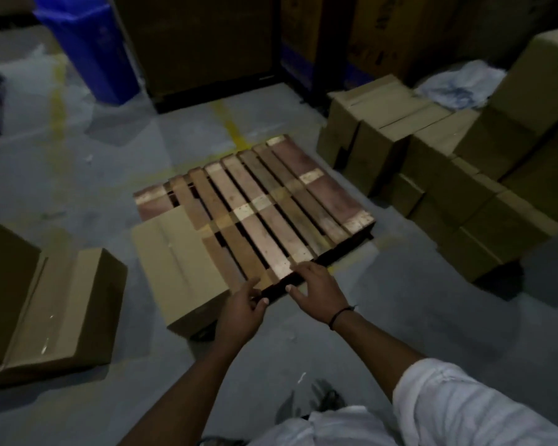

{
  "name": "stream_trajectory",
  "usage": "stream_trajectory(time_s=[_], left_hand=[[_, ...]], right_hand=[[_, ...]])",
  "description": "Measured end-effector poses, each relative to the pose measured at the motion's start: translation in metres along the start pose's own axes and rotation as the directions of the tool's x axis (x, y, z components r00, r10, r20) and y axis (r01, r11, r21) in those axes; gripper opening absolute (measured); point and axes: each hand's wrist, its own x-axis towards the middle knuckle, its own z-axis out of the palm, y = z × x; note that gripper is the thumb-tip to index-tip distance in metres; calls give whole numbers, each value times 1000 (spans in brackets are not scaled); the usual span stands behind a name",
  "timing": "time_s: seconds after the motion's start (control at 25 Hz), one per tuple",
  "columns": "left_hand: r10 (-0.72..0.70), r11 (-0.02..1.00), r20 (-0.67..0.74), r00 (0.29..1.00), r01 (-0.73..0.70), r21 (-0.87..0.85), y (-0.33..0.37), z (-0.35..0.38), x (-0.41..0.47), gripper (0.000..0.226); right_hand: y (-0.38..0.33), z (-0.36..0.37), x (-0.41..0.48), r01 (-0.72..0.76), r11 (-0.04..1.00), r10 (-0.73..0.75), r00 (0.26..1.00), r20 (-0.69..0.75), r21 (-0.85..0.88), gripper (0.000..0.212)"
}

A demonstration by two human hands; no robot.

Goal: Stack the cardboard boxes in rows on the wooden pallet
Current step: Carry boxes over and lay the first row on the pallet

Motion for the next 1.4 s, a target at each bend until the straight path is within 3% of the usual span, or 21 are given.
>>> stream_trajectory(time_s=[0.16, 0.28, 0.56, 0.68, 1.04, 1.4], left_hand=[[136, 990, 97, 986, -131, -60, 100, 68, 38, 56], [220, 975, 168, 961, -213, -57, 160, 105, 64, 56], [359, 930, 290, 887, -367, -26, 256, 159, 148, 53], [410, 910, 296, 862, -410, -65, 293, 182, 198, 50], [584, 798, 451, 675, -578, -169, 422, 254, 373, 47], [676, 694, 534, 507, -682, -231, 546, 328, 450, 43]], right_hand=[[82, -87, -16, -104, 994, 102, 988, -115, -17, 66], [136, -139, -21, -209, 978, 206, 948, -244, 11, 59], [226, -229, 6, -375, 904, 426, 746, -512, 204, 46], [259, -260, 33, -398, 884, 465, 689, -556, 246, 47], [335, -373, 146, -466, 805, 569, 432, -700, 367, 44], [406, -452, 170, -545, 714, 630, 229, -742, 438, 44]])
